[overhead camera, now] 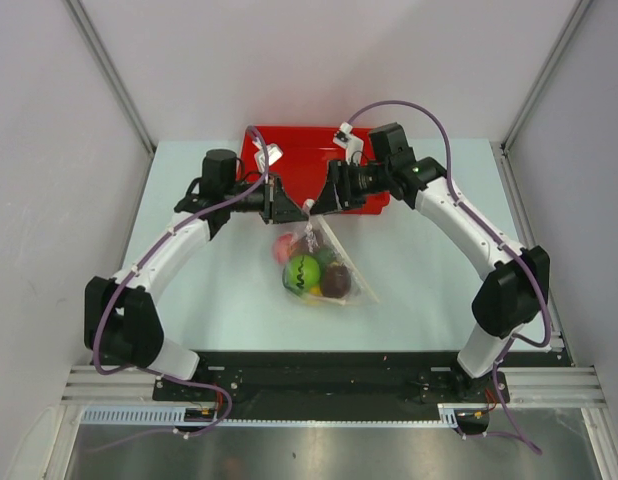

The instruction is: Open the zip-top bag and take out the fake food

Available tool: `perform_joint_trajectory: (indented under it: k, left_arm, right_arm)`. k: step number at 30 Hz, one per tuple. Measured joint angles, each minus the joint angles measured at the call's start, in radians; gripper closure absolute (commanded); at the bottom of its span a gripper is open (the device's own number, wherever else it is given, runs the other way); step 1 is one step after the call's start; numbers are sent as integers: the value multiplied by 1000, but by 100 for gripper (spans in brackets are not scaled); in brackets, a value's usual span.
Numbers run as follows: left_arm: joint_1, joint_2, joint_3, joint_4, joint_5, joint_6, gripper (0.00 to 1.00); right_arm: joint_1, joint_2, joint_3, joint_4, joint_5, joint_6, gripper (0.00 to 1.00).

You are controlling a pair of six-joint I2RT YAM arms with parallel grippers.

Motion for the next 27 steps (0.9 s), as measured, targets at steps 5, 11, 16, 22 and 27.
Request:
perform_joint_trajectory:
  k: [5,11,16,22,27]
  left_arm:
    - [0,0,0,-37,-51,0,100]
    - [0,-27,-8,-57,-81,0,100]
    - [0,-46,-19,-65,-80,0,100]
    - [0,-53,-36,-66,-81,-1,100]
    - [0,-53,-45,-62,-106,-38,100]
  right_arm:
    - [9,19,60,5,10,-6,41]
    - [23,35,80,13,10,-9,48]
    - [31,66,92,19,10,-9,58]
    - [38,93,115,20,10,-2,76]
    - [49,94,117,20,11,-4,100]
